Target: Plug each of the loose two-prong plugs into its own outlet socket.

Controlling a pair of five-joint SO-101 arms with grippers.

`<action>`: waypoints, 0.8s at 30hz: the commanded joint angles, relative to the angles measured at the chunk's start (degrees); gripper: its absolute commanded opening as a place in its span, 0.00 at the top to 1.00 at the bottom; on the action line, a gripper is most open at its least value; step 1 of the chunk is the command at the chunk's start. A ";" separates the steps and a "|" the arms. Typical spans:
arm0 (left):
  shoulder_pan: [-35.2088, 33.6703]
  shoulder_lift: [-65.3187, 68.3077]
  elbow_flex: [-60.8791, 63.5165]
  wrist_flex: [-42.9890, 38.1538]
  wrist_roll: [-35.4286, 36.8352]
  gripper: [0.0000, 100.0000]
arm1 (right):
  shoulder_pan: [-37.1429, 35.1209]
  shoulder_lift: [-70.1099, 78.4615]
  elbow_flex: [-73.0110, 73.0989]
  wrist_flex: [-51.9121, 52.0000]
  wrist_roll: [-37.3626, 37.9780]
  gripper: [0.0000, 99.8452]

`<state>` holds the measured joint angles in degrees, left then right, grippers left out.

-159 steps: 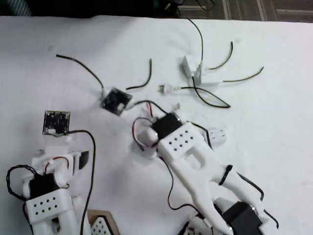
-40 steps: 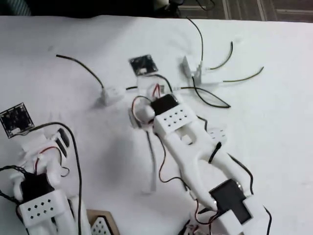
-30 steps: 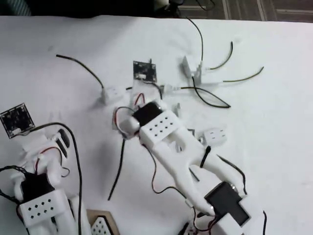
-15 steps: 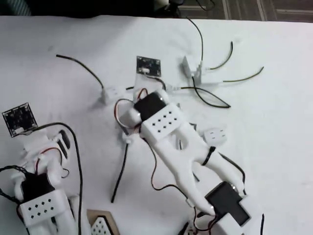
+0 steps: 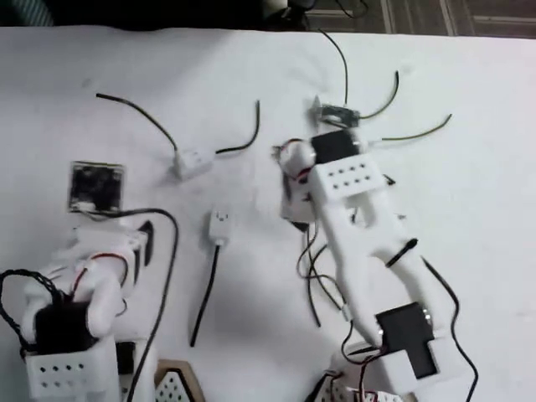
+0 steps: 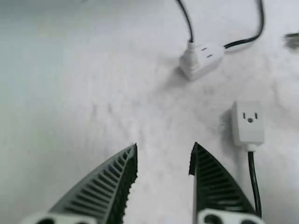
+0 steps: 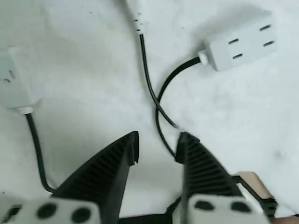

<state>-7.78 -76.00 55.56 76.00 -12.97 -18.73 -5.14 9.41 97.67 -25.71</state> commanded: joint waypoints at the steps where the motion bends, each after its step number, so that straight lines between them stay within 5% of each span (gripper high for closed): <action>1: 6.73 -0.22 -5.36 2.64 -1.76 0.81 | 3.56 -3.47 2.37 0.40 7.38 0.99; 5: 12.79 2.86 -6.95 2.73 -1.67 0.81 | 7.69 -3.47 2.90 -0.13 15.38 0.98; 10: 15.25 21.93 -12.75 2.64 -0.09 0.81 | 16.84 -7.16 4.84 -5.32 19.52 0.98; 24: 21.49 67.03 -33.67 -1.67 3.96 0.81 | 21.67 -32.22 30.86 -26.68 19.96 0.98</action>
<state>12.97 -16.66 25.85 76.79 -9.54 2.46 -31.78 37.63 74.46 -6.37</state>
